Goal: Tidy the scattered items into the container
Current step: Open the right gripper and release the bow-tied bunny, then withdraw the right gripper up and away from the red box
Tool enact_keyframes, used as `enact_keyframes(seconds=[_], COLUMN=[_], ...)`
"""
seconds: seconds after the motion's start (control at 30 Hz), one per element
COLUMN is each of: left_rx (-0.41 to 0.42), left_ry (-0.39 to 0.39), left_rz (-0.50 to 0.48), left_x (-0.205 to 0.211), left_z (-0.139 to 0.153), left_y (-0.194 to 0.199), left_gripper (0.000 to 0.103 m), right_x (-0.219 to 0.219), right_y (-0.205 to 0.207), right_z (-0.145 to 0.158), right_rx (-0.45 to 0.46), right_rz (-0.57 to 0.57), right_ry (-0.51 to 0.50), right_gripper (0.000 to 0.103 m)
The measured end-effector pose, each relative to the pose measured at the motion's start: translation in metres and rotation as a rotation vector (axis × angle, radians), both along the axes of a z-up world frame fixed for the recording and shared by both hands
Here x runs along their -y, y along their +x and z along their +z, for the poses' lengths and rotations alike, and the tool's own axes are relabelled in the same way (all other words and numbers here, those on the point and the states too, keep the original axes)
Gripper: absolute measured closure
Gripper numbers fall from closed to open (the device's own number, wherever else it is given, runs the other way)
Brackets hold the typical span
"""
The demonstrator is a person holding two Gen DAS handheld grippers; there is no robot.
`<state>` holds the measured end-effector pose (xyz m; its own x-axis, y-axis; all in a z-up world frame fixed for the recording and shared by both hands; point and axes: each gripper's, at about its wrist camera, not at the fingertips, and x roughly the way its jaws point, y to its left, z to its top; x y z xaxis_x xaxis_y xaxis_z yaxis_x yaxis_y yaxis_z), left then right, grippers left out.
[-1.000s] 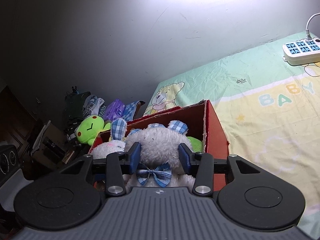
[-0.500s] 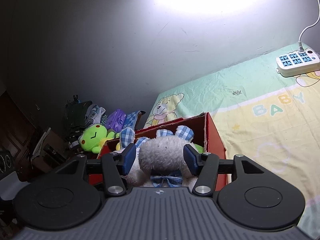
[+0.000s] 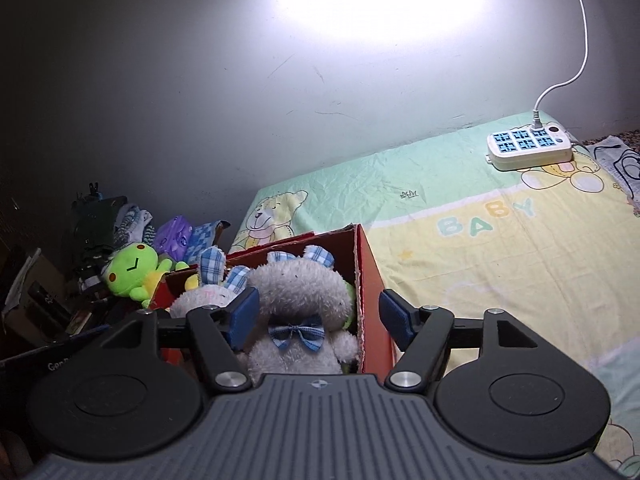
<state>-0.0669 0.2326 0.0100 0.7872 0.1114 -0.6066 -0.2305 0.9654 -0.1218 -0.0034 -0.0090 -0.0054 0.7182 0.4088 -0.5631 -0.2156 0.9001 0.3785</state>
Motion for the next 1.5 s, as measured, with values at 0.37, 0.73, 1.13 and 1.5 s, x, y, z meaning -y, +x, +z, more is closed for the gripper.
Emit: enact_keyframes(seconds=[0.37, 0.73, 1.13, 1.5], left_rx=[-0.216, -0.282, -0.303, -0.362], left_ry=[-0.002, 0.043, 0.151, 0.147], left_rz=[-0.016, 0.015, 0.033, -0.038], left_x=[0.014, 0.033, 0.049, 0.079], left_z=[-0.016, -0.025, -0.032, -0.047], left_y=[-0.01, -0.022, -0.02, -0.012], left_gripper=[0.001, 0.001, 0.001, 0.001], right_x=[-0.015, -0.021, -0.007, 0.029], right_y=[-0.02, -0.048, -0.051, -0.033], right_z=[-0.006, -0.012, -0.02, -0.042], right_rx=[-0.043, -0.045, -0.08, -0.17], right_rz=[-0.031, -0.103, -0.152, -0.233], right_ry=[-0.16, -0.219, -0.201, -0.206], right_gripper=[0.02, 0.009, 0.009, 0.01])
